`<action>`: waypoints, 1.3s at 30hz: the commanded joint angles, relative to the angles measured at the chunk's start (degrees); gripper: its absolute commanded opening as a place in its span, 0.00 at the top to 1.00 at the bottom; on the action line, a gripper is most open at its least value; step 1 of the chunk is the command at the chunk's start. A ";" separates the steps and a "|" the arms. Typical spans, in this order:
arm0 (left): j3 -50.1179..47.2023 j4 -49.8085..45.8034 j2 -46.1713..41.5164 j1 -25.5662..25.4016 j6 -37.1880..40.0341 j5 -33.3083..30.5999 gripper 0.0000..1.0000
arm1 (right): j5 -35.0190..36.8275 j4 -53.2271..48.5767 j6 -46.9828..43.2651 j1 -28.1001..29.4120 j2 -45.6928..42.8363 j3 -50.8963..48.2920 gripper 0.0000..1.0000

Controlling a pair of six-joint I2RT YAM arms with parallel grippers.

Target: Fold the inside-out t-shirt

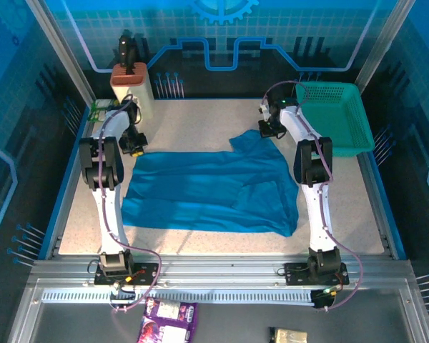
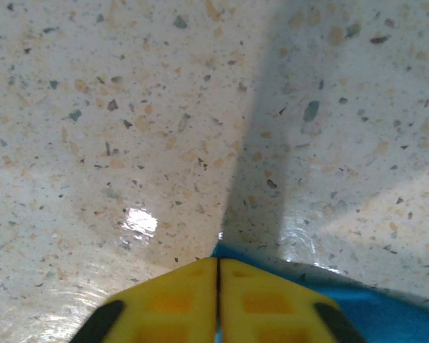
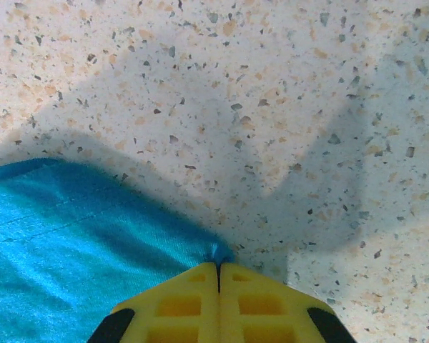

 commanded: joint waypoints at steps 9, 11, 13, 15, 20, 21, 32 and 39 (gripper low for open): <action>3.62 6.03 -3.61 -0.33 -1.44 0.56 1.00 | 2.85 3.11 1.86 -0.88 -6.72 -0.76 1.00; 5.54 5.92 -3.63 -0.32 -2.16 1.79 1.00 | 2.70 4.03 1.89 -1.34 -7.89 -0.67 1.00; 6.73 5.75 -3.93 -0.35 -2.91 2.77 1.00 | 2.44 3.98 1.82 -1.70 -8.76 -0.31 1.00; 6.95 6.06 -4.74 -0.33 -3.47 3.16 1.00 | 1.86 2.74 1.77 -1.81 -9.12 0.92 1.00; 5.51 6.25 -7.06 -0.32 -3.74 3.41 1.00 | 0.76 -0.54 1.85 -1.84 -11.29 0.11 1.00; 4.41 6.51 -7.88 -0.37 -3.74 3.54 1.00 | 0.46 -0.84 1.98 -1.77 -12.50 -1.23 1.00; -21.87 16.83 -24.54 2.60 -6.34 8.25 1.00 | -1.11 2.78 6.58 -1.78 -34.74 -29.96 1.00; -33.77 20.03 -33.49 4.69 -7.04 9.56 1.00 | -3.57 3.10 9.73 -1.68 -46.63 -44.69 1.00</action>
